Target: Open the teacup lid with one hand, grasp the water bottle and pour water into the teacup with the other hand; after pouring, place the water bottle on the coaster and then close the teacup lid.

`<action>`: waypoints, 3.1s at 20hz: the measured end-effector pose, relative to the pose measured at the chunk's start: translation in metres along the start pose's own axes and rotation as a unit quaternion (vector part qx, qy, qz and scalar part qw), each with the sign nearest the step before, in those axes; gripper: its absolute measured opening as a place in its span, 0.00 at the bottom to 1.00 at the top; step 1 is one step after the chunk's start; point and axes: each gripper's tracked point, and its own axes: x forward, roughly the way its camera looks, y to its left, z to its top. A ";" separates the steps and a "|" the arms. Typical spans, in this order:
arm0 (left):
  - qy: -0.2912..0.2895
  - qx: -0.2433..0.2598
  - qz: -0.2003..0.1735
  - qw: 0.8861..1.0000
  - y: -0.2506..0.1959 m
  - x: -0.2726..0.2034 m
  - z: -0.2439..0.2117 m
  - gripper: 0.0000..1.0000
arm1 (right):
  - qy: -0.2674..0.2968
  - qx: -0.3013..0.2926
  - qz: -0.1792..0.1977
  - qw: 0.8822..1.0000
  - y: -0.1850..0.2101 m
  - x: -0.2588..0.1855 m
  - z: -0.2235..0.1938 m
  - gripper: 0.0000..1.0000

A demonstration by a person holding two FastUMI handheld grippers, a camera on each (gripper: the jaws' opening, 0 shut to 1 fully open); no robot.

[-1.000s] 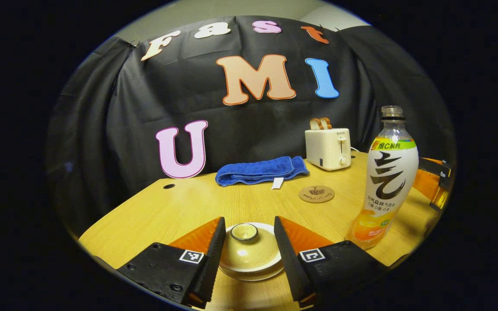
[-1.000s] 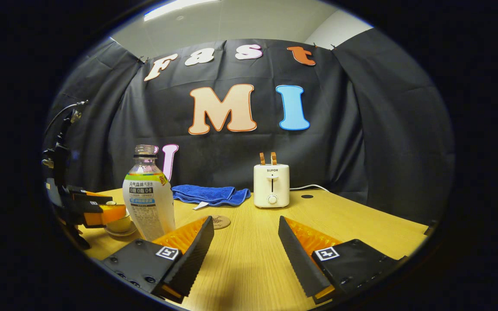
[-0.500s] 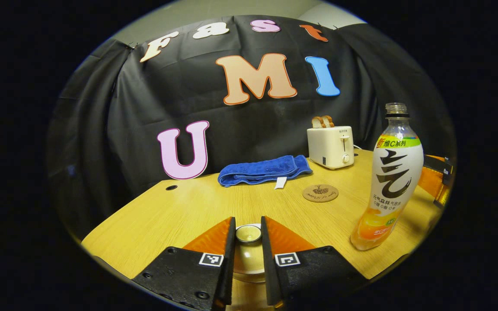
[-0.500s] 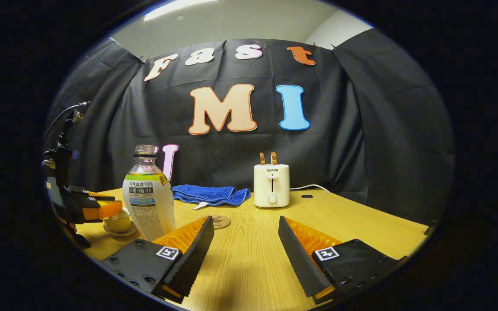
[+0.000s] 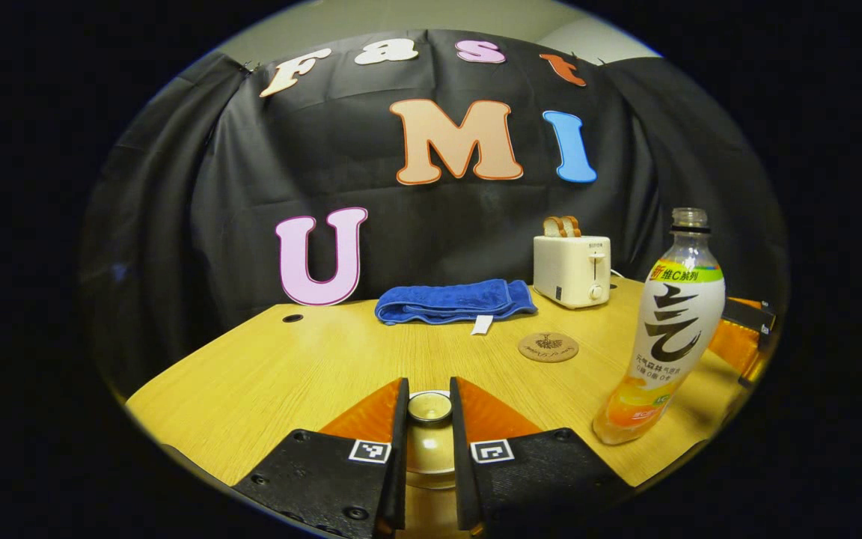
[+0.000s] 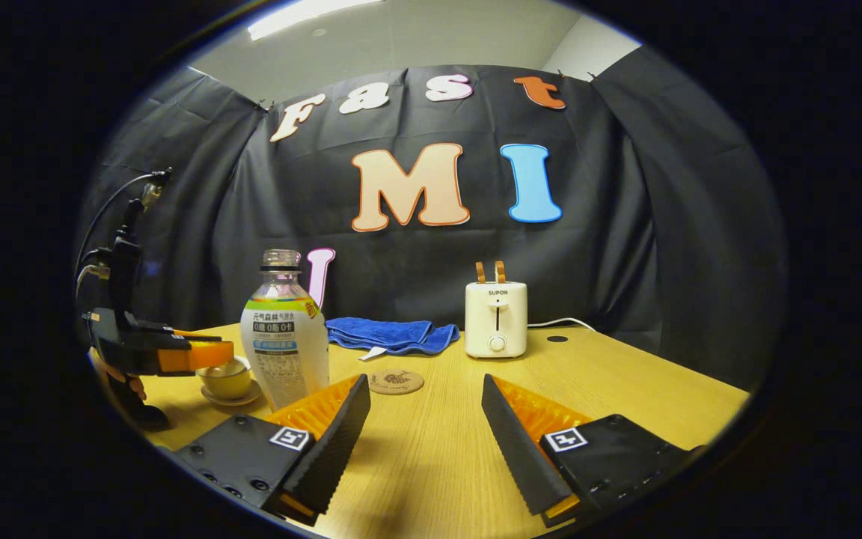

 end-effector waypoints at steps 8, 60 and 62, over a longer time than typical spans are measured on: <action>-0.035 -0.009 0.027 0.999 0.029 -0.037 0.029 0.24 | -0.006 -0.001 0.023 1.000 0.012 -0.006 0.002 0.94; -0.063 -0.086 0.071 0.992 0.111 -0.079 0.055 0.24 | 0.015 -0.350 0.120 0.929 0.143 0.065 0.009 0.70; -0.066 -0.083 0.083 0.991 0.120 -0.082 0.056 0.24 | 0.022 -0.381 0.116 0.917 0.144 0.070 -0.001 0.70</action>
